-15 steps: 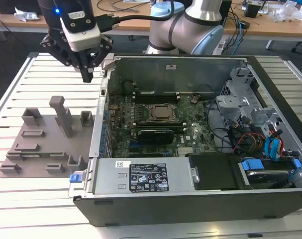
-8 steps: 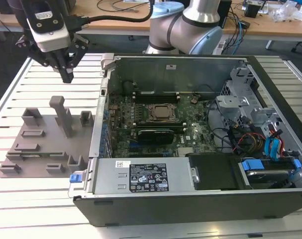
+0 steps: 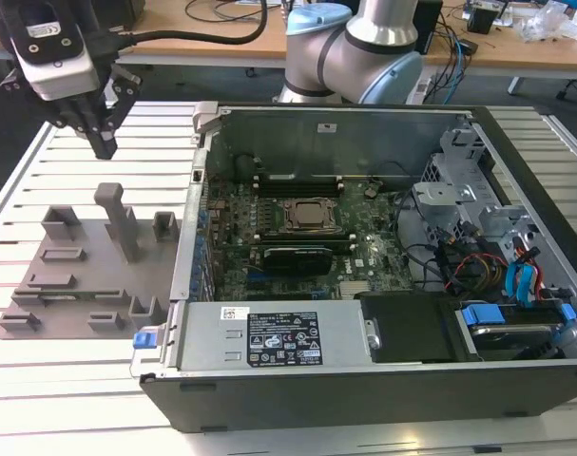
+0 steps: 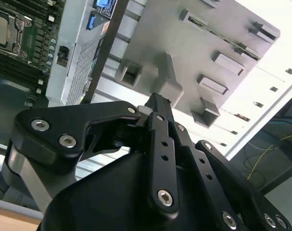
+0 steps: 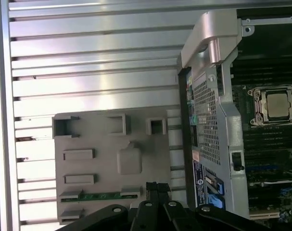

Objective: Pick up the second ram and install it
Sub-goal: 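Reach for the second ram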

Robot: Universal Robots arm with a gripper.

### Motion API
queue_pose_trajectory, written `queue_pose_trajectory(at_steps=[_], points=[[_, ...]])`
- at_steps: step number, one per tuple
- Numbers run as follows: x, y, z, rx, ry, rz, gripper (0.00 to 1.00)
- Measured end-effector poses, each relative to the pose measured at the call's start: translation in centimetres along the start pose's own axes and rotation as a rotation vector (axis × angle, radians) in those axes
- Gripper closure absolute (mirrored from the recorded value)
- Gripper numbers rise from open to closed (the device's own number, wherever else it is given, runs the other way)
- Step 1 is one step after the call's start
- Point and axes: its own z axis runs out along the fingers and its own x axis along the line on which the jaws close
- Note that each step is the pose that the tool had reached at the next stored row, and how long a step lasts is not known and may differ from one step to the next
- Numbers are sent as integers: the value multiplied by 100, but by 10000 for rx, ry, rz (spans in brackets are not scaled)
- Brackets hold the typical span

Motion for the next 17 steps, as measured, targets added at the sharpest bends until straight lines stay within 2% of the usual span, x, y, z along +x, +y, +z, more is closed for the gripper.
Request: queue_pose_trajectory(at_steps=[6, 8, 10, 12, 13, 17], points=[[170, -13, 3, 1, 0, 2, 90], [269, -22, 5, 1, 0, 1, 90], [305, -41, 6, 0, -1, 0, 90], [366, -97, 5, 1, 1, 0, 90], [404, -157, 5, 0, 0, 1, 90], [462, -280, 10, 0, -1, 1, 90]])
